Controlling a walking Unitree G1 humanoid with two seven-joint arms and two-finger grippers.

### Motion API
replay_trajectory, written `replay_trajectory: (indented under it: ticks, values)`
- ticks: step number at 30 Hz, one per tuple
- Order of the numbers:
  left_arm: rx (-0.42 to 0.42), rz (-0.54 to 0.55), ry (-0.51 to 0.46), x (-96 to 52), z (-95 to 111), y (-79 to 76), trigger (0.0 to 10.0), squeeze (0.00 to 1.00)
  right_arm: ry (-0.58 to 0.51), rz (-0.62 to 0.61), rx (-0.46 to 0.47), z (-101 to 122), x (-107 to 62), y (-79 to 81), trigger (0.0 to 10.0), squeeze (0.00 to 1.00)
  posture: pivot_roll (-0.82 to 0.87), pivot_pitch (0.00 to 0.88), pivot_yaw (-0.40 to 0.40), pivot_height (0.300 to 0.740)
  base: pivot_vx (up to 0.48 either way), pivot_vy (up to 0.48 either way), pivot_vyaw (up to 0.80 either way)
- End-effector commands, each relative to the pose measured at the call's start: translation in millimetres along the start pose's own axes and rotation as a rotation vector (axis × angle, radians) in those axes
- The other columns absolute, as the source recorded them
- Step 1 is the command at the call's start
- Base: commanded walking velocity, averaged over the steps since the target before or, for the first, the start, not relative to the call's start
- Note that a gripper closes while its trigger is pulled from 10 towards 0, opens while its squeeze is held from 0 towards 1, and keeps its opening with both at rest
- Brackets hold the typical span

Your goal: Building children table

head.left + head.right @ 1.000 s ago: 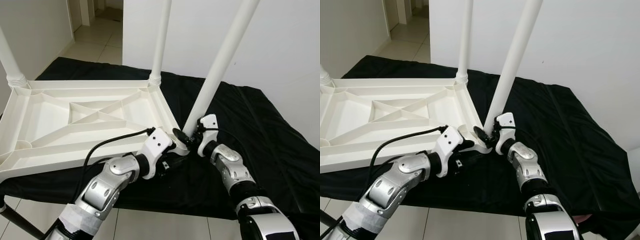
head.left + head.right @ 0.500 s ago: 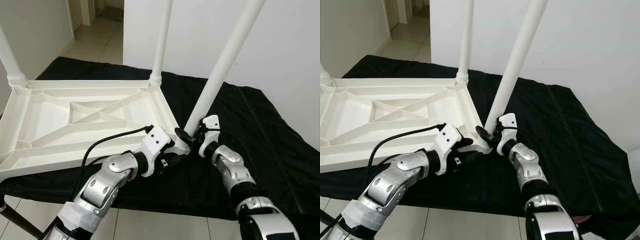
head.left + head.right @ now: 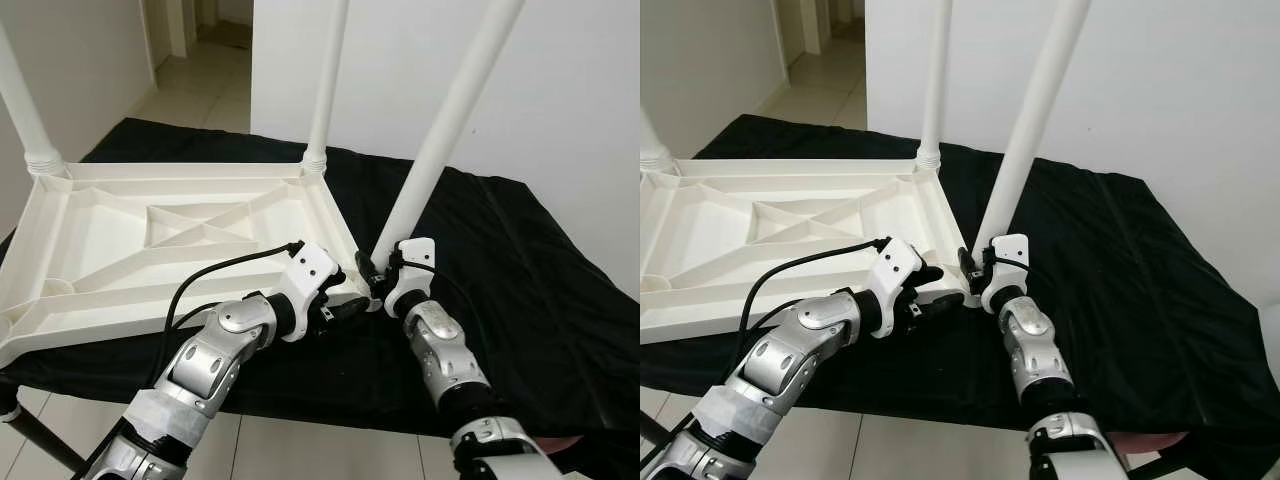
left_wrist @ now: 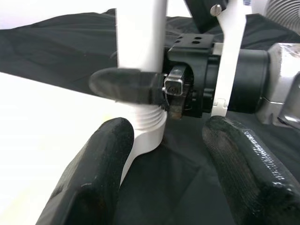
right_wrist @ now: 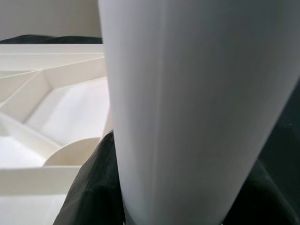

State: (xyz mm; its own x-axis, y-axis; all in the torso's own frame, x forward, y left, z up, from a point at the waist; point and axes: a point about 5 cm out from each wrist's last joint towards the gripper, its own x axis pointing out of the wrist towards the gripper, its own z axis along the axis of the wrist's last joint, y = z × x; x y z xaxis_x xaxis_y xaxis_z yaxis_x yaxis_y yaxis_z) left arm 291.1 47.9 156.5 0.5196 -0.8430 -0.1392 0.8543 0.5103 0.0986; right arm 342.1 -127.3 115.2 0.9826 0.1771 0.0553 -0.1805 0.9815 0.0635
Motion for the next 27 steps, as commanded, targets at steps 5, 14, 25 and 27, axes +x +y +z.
replay_trajectory:
  ticks: [5, 14, 25, 27]
  values:
    - [0.020, 0.014, -0.018, 4.1, 4.5, 8.2, 10.0, 0.00, 0.051, -0.317, -0.024, -13.6, -14.7, -22.4, 10.0, 0.00, 0.00, 0.000, -0.078, 0.740, 0.000, 0.000, 0.00]
    - [0.029, 0.004, -0.038, 10.6, 7.6, 9.0, 10.0, 0.00, 0.063, -0.320, 0.003, -13.2, -12.9, -14.1, 10.0, 0.00, -0.01, 0.000, -0.071, 0.740, 0.000, 0.000, 0.00]
    - [0.034, -0.009, -0.038, 11.8, 6.8, 10.5, 10.0, 0.00, -0.027, -0.002, -0.018, 0.3, -18.0, -14.0, 10.0, 0.00, -0.02, 0.000, -0.063, 0.740, 0.000, 0.000, 0.00]
    - [0.037, -0.018, -0.038, 12.5, 6.9, 8.9, 10.0, 0.00, -0.026, 0.053, -0.034, 1.8, -18.5, -16.6, 10.0, 0.00, -0.02, 0.000, -0.059, 0.740, 0.000, 0.000, 0.00]
